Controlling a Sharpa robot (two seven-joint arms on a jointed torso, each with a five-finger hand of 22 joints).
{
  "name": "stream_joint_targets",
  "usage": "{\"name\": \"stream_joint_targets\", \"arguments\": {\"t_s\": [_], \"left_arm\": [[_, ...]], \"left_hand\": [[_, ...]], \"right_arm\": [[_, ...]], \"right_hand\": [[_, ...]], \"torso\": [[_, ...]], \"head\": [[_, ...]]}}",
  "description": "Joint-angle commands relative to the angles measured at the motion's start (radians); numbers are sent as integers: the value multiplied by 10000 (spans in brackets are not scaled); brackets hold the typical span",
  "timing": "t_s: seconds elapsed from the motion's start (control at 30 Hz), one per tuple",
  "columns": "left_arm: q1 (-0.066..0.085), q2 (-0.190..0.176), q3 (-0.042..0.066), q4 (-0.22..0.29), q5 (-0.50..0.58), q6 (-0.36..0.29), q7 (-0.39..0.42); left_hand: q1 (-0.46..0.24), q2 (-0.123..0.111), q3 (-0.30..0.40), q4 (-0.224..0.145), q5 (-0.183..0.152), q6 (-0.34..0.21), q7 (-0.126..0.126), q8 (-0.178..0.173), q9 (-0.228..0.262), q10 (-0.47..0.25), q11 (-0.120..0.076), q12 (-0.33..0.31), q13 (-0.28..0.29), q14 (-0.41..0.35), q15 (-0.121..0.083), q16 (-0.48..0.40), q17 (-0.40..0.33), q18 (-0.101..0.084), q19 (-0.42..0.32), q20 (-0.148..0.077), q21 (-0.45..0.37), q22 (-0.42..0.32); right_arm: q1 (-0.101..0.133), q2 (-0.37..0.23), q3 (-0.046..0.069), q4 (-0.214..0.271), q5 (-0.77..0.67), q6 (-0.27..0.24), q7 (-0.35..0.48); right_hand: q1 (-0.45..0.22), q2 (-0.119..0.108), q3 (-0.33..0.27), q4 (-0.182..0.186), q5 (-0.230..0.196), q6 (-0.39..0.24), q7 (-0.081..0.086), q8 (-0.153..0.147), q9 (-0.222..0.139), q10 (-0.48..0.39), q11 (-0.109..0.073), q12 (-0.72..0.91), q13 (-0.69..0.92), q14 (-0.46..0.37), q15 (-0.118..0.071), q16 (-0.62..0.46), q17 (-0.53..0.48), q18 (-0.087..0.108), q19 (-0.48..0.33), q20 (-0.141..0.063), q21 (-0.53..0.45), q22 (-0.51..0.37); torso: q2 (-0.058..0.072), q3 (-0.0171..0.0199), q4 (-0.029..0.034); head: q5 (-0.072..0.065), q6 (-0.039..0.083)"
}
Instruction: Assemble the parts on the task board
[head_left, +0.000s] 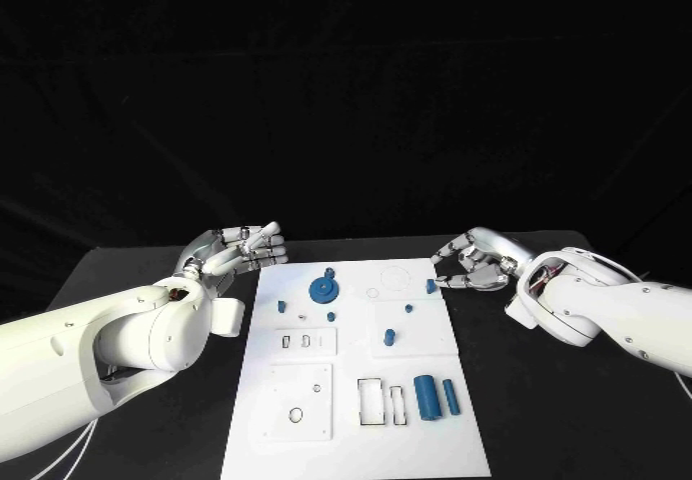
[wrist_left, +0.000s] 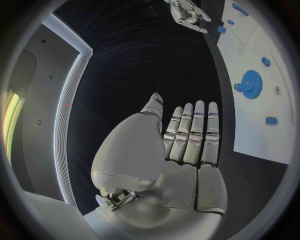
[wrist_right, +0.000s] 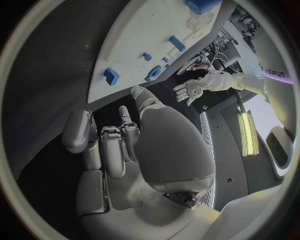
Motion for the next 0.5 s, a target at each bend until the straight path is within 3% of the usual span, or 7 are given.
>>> {"name": "stream_joint_targets", "arguments": {"t_s": [0.03,0.4,0.5], "left_arm": [[11,36,5,13,8,193,97],[10,19,5,35,8,182,97],[10,18,5,40,8,182,97]], "left_hand": [[115,-7,7,-62,3,52,-16,-56,2,-13,-7,-51,-9,69,15,-65,14,-49,-50,-20,-37,-15],[130,-7,9,-74,3,57,-16,-57,3,-7,-8,-52,-9,74,14,-68,16,-49,-51,-19,-38,-16],[130,-7,9,-74,3,57,-16,-57,3,-7,-8,-52,-9,74,14,-68,16,-49,-51,-19,-38,-16]], "right_arm": [[-93,148,5,-248,-160,130,74],[-443,503,5,-829,-571,152,-250],[-474,552,5,-884,-599,151,-283]], "right_hand": [[10,-46,2,-68,61,-87,-16,-54,-10,-54,-10,-31,646,899,51,24,1983,45,-59,-26,-57,1],[-109,-56,-104,-63,226,-156,9,-127,-19,-125,20,-83,582,902,80,27,1991,58,-91,2,-125,-37],[-120,-51,-111,-60,251,-155,10,-128,-17,-127,22,-82,583,901,82,25,1987,61,-100,4,-139,-48]], "torso": [[15,-21,38],[30,6,43],[25,-4,54]], "head": [[-23,3],[32,-76],[32,-91]]}}
